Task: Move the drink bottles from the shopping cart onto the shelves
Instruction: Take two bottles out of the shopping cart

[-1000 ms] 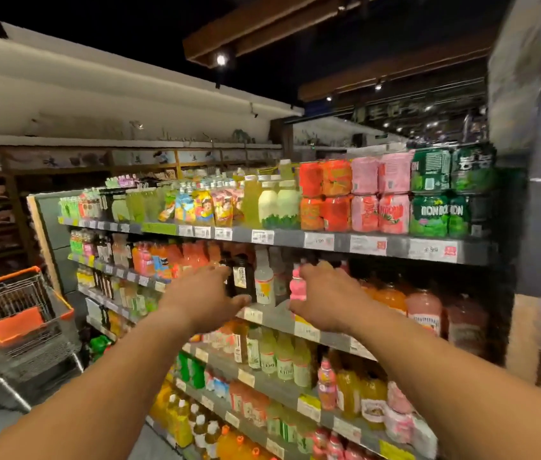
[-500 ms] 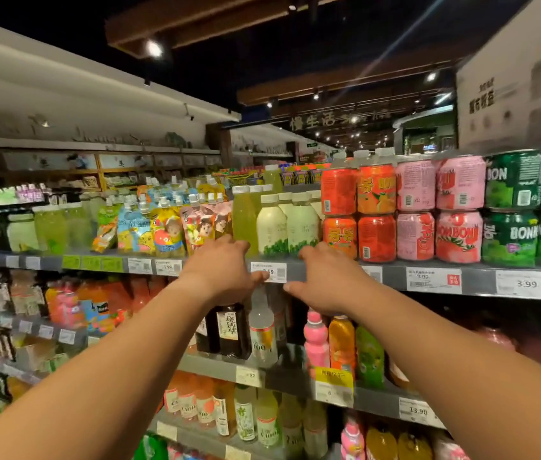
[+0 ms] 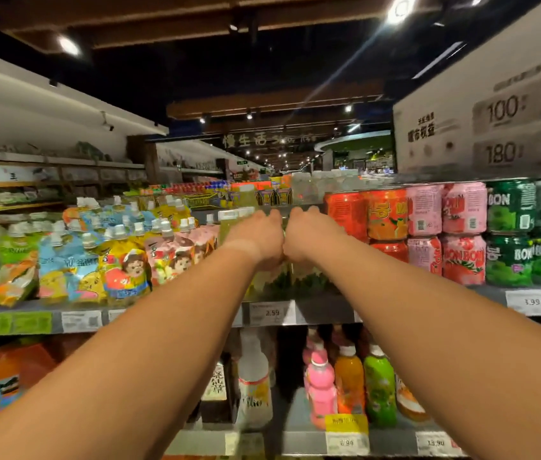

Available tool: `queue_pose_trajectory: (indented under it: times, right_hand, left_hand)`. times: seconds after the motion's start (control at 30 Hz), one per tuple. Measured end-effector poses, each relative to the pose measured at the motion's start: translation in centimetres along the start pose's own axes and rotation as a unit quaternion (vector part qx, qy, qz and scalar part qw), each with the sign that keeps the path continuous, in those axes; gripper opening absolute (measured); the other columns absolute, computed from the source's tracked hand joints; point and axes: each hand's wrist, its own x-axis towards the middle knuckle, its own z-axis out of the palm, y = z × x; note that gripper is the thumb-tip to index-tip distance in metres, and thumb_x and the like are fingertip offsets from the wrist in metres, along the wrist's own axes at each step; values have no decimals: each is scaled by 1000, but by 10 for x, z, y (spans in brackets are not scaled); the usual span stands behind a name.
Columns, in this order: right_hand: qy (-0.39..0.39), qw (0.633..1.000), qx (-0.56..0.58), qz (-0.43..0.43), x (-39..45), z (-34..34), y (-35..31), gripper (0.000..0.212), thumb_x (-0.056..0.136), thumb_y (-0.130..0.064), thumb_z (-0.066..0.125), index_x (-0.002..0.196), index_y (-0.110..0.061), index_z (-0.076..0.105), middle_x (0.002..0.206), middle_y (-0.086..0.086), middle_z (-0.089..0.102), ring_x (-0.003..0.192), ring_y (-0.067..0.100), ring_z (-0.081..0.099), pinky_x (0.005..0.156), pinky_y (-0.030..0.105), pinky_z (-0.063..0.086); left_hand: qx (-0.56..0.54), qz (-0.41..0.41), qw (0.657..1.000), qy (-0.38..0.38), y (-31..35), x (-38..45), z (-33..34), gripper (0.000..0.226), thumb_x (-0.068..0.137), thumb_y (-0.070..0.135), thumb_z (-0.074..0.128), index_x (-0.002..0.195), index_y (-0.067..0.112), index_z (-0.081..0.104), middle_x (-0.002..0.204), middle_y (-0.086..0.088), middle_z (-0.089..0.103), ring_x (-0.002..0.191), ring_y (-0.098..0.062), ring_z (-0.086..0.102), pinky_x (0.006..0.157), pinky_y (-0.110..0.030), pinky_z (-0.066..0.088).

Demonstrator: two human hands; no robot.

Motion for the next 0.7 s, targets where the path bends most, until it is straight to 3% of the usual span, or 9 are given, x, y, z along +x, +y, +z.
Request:
queue_pose_trajectory:
  times: [0.13,0.23,0.3,0.43,0.5,0.63,0.7]
  right_hand:
    - [-31,993,44,103,13,16,-3,73,87,-19,59,146,-3,20,145,27,32,126,41,46,95,44,45]
    - [11,984,119,134,15,28,-3,82,86,-22,61,150,-4,11,139,25,44,121,38,52,90,41,46]
    - [46,979,133,147,14,34,-2,88,86,-23,64,150,-3,8,141,22,41,121,37,52,88,41,46]
    - [85,972,152,155,5,36,9,93,78,-40,77,142,-1,21,139,18,39,119,37,53,83,41,47]
    - [99,972,151,152,-2,35,13,82,77,-44,77,133,-3,34,134,17,42,115,36,56,77,38,45]
    - [119,968,174,138,-15,35,15,60,79,-49,72,123,-11,56,123,13,47,100,32,60,72,35,46]
    - [149,966,175,118,-22,37,15,56,80,-52,69,119,-13,61,120,10,47,102,31,56,77,38,48]
  left_hand:
    - [-43,-28,999,14,-4,4,15,62,87,22,60,142,11,33,137,-19,44,117,-38,56,83,-43,47]
    - [-112,-77,990,35,-4,6,20,70,88,18,60,148,6,25,135,-20,50,117,-37,57,79,-39,45]
    - [-174,-117,976,52,-6,3,24,71,86,28,68,142,5,33,134,-17,52,116,-35,58,82,-39,48]
    - [-224,-145,960,90,-10,-4,28,63,71,51,79,115,9,60,117,-11,62,101,-30,62,73,-36,50]
    - [-266,-150,946,109,-12,-9,29,55,69,54,78,103,13,68,109,-9,66,95,-27,63,72,-36,54]
    - [-276,-157,936,155,-5,-21,39,56,80,61,68,116,20,63,119,-8,60,115,-31,53,92,-40,45]
    - [-362,-143,907,161,0,-28,46,40,86,50,68,113,23,55,113,0,60,114,-27,54,87,-36,43]
